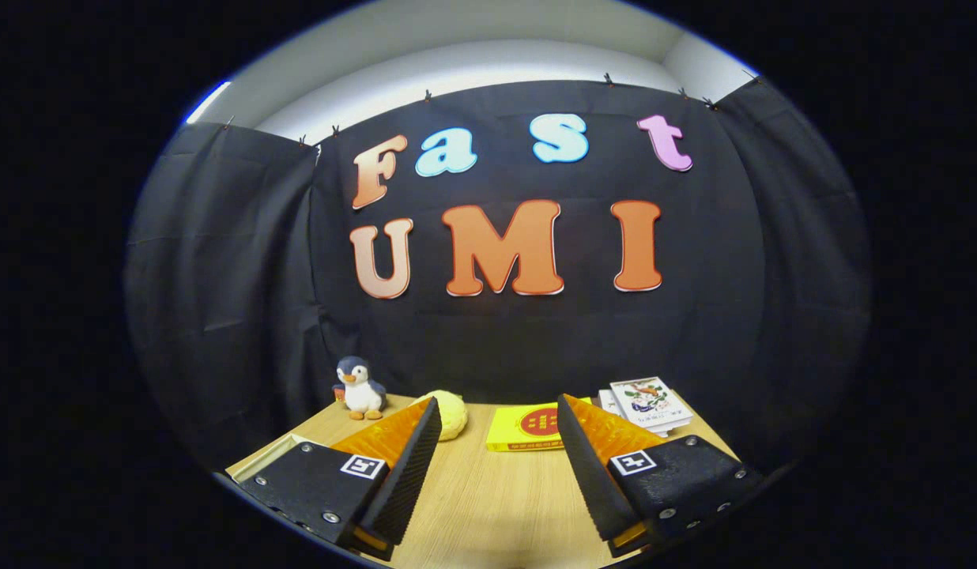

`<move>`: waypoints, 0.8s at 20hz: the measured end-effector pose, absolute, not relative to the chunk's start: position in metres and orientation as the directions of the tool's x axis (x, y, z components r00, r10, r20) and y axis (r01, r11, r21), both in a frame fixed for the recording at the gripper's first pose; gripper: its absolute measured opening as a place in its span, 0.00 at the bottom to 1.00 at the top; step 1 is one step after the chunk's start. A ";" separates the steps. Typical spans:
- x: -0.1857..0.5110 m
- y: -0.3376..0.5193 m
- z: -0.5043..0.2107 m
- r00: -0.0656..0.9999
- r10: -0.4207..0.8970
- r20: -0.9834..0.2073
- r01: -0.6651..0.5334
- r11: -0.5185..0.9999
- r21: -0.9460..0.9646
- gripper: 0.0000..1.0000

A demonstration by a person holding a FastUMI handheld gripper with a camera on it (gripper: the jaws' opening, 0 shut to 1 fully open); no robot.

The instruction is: Open the storage box then place both shoes into the box .Put the left shoe in first, then the right shoe, with the right side of both shoes facing outward in a uniform manner.

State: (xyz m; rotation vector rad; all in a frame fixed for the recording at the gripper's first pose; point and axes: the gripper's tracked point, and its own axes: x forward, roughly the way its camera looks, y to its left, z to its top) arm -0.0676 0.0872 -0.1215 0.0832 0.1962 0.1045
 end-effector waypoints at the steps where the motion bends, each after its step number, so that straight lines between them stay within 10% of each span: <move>1: -0.065 0.080 -0.114 0.982 0.100 -0.160 -0.088 0.993 0.085 0.89; 16: -0.057 0.005 -0.077 1.000 -0.008 0.010 0.008 0.999 0.046 0.90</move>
